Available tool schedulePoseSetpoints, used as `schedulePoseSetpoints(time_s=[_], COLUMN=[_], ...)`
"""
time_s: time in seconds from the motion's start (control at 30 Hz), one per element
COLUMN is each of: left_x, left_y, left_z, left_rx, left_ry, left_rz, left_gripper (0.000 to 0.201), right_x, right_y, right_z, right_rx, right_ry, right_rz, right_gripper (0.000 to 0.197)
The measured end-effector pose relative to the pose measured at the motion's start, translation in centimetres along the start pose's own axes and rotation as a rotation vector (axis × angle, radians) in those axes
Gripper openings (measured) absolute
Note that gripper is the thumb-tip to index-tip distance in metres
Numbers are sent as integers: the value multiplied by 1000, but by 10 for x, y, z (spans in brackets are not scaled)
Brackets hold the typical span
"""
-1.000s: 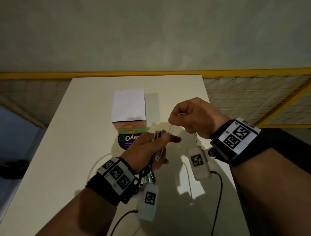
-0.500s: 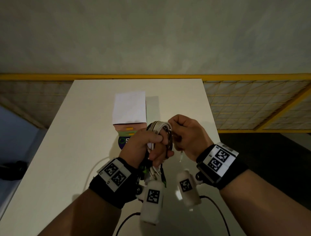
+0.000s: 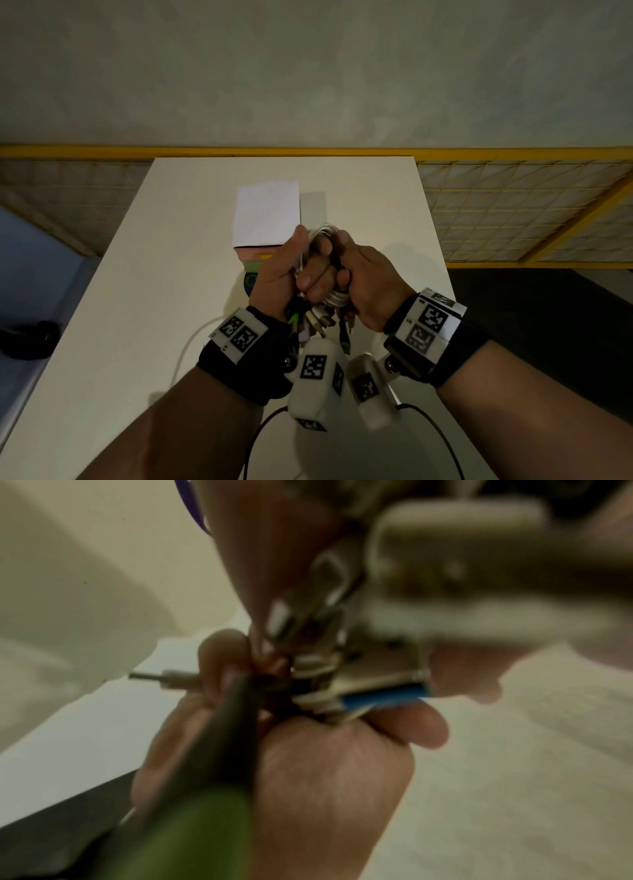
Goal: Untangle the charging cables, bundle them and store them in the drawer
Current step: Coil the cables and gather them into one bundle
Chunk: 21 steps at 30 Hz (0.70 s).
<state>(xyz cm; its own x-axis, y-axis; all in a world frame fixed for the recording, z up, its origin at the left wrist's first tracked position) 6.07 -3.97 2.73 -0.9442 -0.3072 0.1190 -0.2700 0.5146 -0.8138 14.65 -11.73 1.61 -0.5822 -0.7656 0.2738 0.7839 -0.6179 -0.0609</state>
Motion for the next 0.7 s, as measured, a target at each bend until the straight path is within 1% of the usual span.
schedulePoseSetpoints(time_s=[0.03, 0.07, 0.13, 0.2, 0.27, 0.33, 0.37, 0.43, 0.5, 0.57, 0.6, 0.7], left_x=[1, 1, -1, -4, -6, -10, -10, -12, -11, -9, -8, -6], left_y=[-3, -4, -7, -8, -12, -17, -17, -12, -7, -3, -2, -1], left_z=[-1, -2, -4, -4, -3, -2, -1, 0, 0, 1, 2, 8], left_rx=[-51, -92, -128, -166, -176, -135, -153, -255, -341, -409, -441, -528], left_ry=[6, 29, 113, 152, 127, 88, 65, 21, 5, -3, -9, -22], left_rz=[-66, -123, -185, -249, -307, -336, -365, -449, -508, -533, -534, -530], left_gripper=[29, 25, 32, 38, 44, 49, 51, 53, 53, 49, 44, 20], right_x=[-1, -3, -3, -2, -2, 0, 2, 3, 5, 4, 3, 2], right_y=[-1, 0, 3, 6, 7, 8, 7, 3, -2, -2, 0, 7], right_z=[-1, -2, -1, 3, 7, 8, 8, 5, 5, 3, 3, 2], right_rx=[14, 42, 114, 110, 23, -77, -104, -169, -198, -193, -179, -77], right_ry=[7, 8, 0, 1, -5, -56, -88, -145, -192, -223, -223, -169], right_rz=[-22, -39, -76, -103, -125, -155, -155, -112, -72, -42, -42, -56], right_gripper=[56, 59, 62, 58, 60, 61, 60, 56, 54, 53, 51, 50])
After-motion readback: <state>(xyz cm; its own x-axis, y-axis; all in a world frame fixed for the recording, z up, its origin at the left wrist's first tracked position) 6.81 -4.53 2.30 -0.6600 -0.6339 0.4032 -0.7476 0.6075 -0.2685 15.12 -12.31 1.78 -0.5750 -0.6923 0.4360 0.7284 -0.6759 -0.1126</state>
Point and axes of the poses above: each hand's wrist, its own x-axis away from the middle knuckle, its own y-axis out of the back of the hand, z = x × y, the point moved 1 cm from there along -x, towards the middle knuckle
